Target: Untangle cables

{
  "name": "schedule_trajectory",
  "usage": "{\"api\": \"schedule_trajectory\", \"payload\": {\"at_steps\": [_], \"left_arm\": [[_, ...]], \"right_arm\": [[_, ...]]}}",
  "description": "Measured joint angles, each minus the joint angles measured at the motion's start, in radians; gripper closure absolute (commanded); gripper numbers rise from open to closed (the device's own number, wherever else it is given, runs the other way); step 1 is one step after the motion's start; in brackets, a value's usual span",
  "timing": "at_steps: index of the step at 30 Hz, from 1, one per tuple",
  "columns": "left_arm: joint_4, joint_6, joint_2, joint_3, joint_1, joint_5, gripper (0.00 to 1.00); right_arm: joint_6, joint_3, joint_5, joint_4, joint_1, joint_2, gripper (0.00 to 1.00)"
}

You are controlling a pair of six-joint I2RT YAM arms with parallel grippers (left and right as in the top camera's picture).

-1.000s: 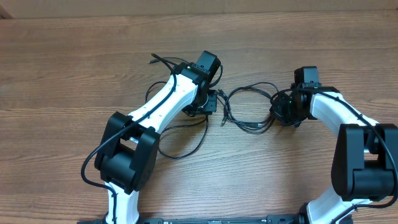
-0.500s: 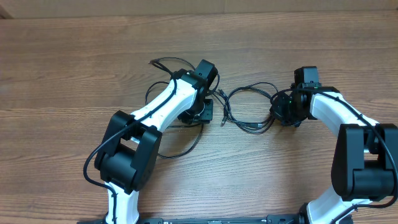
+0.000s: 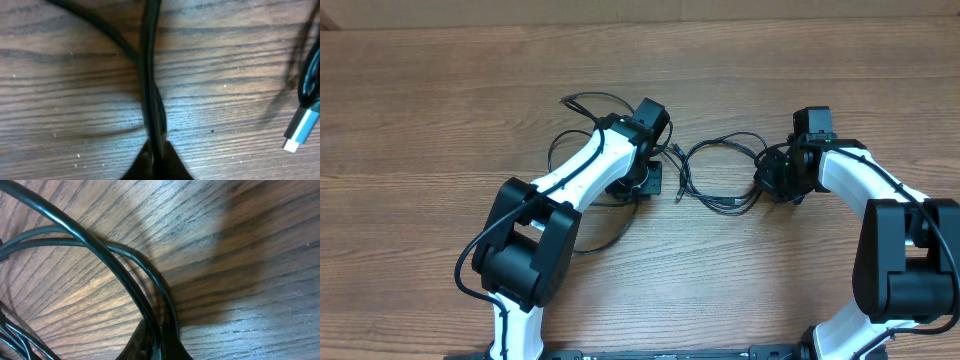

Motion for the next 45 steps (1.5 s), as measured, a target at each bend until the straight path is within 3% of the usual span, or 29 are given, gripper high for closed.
{"api": "schedule_trajectory", "payload": {"at_steps": [6,14,22,31,45], "left_arm": [[-0.075,0.037,0.0,0.017,0.01,-0.002,0.96],[-0.217,0.098,-0.014,0.277,0.088,-0.002,0.96],[-0.232,0.102,-0.155,0.423,0.163,-0.062,0.96],[-0.195,0.102,-0.346,0.457,0.209,-0.122,0.96],[-0.365,0.078,-0.278,0.457,0.209,-0.28,0.96]], "right_arm": [[0.0,0.0,0.0,0.0,0.0,0.0,0.94],[0.0,0.0,0.0,0.001,0.0,0.0,0.94],[0.0,0.0,0.0,0.004,0.0,0.0,0.94],[0.0,0.0,0.0,0.011,0.0,0.0,0.94],[0.0,0.0,0.0,0.012,0.0,0.0,0.94]]}}
